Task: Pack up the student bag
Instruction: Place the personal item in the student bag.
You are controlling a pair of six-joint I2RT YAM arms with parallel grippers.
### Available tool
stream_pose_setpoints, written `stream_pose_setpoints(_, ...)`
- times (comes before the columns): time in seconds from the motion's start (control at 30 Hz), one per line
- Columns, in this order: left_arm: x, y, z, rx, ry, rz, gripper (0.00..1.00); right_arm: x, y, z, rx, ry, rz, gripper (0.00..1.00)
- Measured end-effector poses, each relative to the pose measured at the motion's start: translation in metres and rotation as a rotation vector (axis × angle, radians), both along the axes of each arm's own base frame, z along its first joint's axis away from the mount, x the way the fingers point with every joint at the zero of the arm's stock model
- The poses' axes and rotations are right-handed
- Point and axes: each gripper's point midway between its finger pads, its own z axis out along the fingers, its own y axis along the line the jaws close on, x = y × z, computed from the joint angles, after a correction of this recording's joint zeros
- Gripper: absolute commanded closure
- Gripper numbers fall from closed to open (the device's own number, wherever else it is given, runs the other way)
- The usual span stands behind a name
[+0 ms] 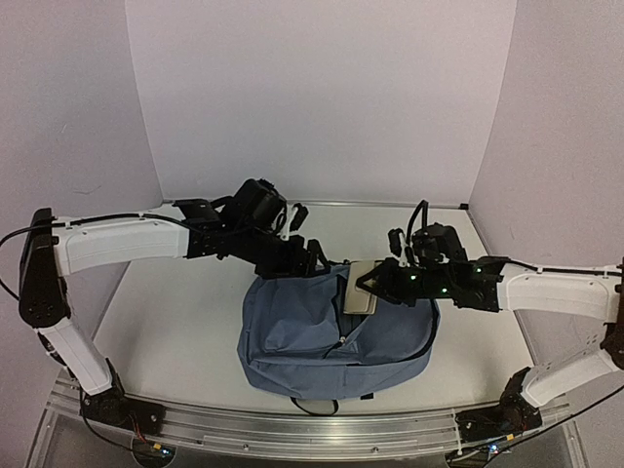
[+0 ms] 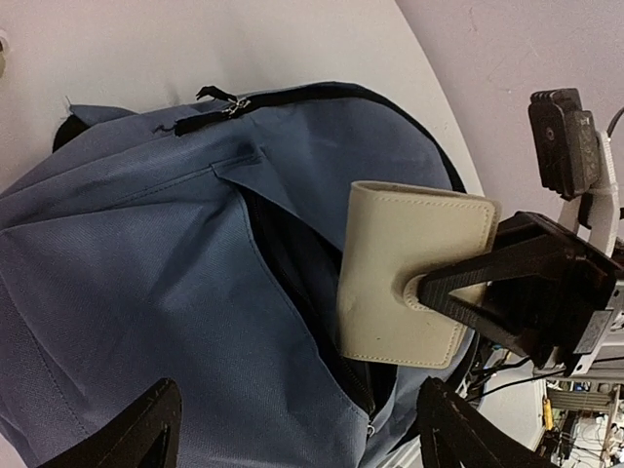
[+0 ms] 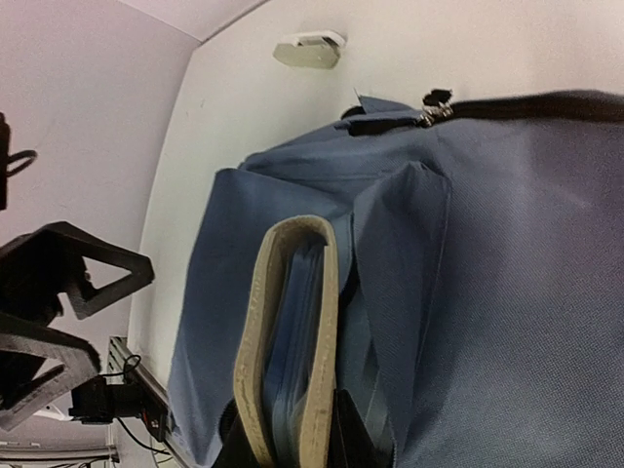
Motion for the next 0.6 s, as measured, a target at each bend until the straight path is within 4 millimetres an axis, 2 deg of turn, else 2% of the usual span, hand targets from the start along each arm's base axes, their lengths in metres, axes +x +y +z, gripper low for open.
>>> stream_pose_setpoints(0.2, -0.005, -0.036, -0.009, 0.097, 0.007, -0.036, 0.15, -0.006, 0.005, -0.025, -0.036, 0.080, 0.030, 1.00)
stream_pose_setpoints(0.33, -0.016, -0.043, -0.026, 0.184, 0.030, -0.065, 0.17, -0.007, 0.008, -0.028, -0.035, 0.101, 0.039, 1.00)
stream_pose_setpoints(0.47, -0.020, -0.038, -0.042, 0.276, 0.061, -0.067, 0.35, -0.007, 0.007, -0.029, -0.040, 0.108, 0.037, 1.00)
stream_pose_setpoints(0.6, -0.019, -0.033, -0.057, 0.347, 0.086, -0.056, 0.47, -0.007, 0.006, -0.029, -0.047, 0.113, 0.031, 1.00)
